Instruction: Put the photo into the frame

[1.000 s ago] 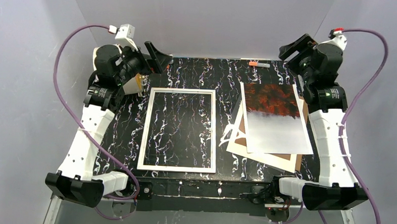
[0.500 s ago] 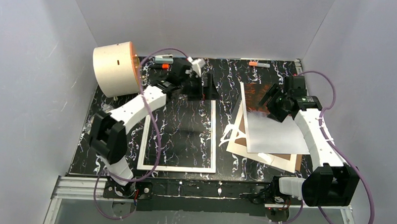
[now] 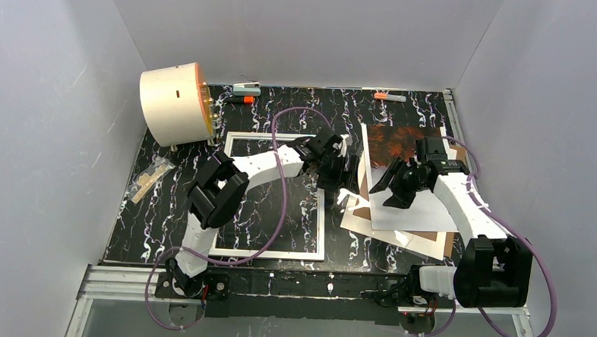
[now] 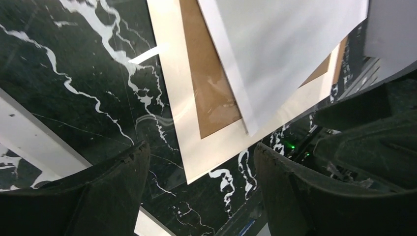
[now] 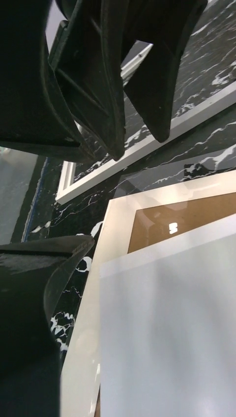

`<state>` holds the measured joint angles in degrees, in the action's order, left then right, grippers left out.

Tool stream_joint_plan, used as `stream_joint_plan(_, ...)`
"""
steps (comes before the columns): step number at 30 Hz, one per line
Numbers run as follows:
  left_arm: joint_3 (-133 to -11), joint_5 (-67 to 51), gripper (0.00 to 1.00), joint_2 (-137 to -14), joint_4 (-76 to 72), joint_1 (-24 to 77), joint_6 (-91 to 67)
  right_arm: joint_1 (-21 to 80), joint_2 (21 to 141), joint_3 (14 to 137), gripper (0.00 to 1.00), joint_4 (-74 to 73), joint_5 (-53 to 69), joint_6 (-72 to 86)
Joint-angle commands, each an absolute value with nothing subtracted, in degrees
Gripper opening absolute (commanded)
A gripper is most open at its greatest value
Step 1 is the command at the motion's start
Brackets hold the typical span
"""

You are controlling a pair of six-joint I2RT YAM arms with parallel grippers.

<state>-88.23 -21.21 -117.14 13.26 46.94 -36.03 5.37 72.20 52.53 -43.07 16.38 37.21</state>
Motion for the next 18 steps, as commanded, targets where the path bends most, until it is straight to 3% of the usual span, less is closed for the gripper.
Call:
stream_joint_plan(1, -87.34, -19.85, 0.73, -116.41, 13.74, 47.32, -37.17, 5.28, 73.92, 48.5, 0.6, -39.29, 25.13, 35.24)
stream_joint_plan(6, -83.49, -18.28, 0.55, -116.0, 12.79, 47.51, -38.35, 5.28, 76.66, 44.23, 0.48, -34.57, 30.71, 35.07)
stream_joint_plan(9, -81.43, -18.39, 0.51, -116.31, 12.53, 47.54, -38.72, 5.32, 78.61, 42.9, 0.44, -32.91, 31.78, 34.38)
stream_joint_plan(18, -77.17, -12.22, 0.53, -115.52, 17.65, 48.18, -39.92, 5.63, 82.61, 41.08, 0.54, -31.44, 27.99, 32.71)
